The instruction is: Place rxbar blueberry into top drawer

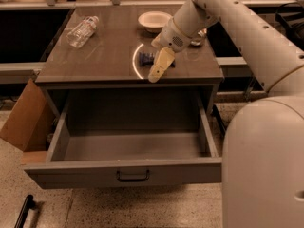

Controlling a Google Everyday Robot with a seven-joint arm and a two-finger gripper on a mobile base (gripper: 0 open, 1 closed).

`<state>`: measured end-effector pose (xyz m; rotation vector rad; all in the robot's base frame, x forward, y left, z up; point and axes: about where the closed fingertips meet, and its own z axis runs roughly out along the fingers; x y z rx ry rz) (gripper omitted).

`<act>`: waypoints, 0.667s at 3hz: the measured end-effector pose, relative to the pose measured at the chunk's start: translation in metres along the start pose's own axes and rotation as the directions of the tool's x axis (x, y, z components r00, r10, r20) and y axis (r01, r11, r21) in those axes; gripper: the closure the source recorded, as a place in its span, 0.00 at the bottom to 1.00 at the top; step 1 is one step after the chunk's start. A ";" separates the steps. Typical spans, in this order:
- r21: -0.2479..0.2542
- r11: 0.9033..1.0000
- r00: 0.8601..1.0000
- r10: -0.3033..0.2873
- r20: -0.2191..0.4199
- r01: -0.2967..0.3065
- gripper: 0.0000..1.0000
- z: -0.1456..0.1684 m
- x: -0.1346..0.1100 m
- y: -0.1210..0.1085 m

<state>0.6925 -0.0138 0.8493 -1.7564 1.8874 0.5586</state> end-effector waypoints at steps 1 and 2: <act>-0.013 0.999 0.999 0.034 0.009 -0.034 0.00 0.008 0.007 -0.009; -0.030 0.997 0.998 0.065 0.011 -0.065 0.00 0.016 0.014 -0.015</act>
Offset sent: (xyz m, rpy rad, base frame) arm 0.0255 -0.0117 -0.0254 0.0238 0.0953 -0.0549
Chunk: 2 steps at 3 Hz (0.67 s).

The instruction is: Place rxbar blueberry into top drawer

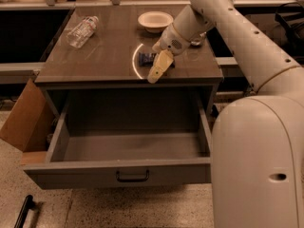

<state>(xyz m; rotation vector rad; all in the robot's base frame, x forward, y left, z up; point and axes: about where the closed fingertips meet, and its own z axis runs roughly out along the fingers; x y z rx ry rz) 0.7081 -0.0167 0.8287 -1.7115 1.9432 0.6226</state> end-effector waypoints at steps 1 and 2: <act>-0.004 1.000 1.000 0.028 0.003 -0.028 0.16 0.003 0.006 -0.008; -0.007 0.999 0.999 0.045 0.007 -0.045 0.40 0.003 0.009 -0.013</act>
Offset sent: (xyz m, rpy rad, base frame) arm 0.0180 -0.0176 -0.0024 0.0122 0.0426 -0.0483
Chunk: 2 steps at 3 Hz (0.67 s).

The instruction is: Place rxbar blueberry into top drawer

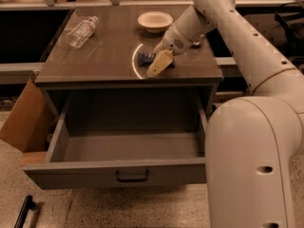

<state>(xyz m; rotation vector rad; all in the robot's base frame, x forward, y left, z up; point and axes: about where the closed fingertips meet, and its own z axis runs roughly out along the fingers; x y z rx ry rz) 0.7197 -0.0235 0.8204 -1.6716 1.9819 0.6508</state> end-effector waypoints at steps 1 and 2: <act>0.012 1.000 1.000 -0.007 0.018 0.007 0.63 -0.011 -0.004 -0.001; 0.019 0.999 0.998 -0.040 0.053 0.039 0.86 -0.025 -0.015 0.008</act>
Offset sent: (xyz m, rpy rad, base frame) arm -0.0252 -0.0082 0.0569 0.0850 -0.0879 0.0408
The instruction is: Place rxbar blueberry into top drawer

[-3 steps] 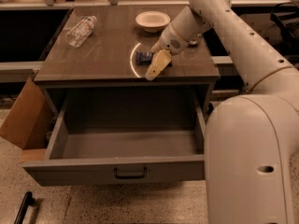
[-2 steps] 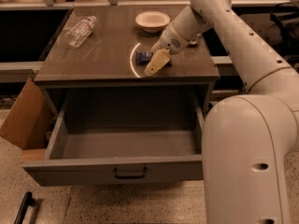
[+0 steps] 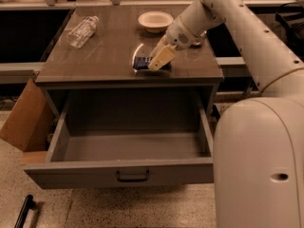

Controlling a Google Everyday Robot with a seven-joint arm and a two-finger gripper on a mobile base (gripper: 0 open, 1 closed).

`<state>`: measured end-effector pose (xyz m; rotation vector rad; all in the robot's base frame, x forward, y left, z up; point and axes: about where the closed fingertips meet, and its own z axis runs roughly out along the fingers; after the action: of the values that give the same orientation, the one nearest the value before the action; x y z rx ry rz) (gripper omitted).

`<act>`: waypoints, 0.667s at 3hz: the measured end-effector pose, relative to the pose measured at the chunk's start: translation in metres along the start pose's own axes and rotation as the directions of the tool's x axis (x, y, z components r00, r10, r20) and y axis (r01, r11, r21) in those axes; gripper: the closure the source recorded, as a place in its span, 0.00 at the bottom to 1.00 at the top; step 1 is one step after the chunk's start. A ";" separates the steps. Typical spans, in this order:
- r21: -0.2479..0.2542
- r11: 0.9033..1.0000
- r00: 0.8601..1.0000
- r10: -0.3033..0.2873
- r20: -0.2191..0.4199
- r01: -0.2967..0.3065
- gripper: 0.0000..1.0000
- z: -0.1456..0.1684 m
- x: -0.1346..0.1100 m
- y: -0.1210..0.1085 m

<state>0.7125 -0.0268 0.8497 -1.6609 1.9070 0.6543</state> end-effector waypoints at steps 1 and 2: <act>0.029 0.999 0.998 -0.041 0.047 0.040 1.00 -0.026 -0.013 0.018; 0.066 0.996 0.994 -0.068 0.085 0.062 1.00 -0.048 -0.026 0.048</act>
Offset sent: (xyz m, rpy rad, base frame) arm -0.1021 -0.0088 0.0806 0.1109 -0.1529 -0.0049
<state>0.6646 -0.0333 0.9037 -1.6216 1.7866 0.6241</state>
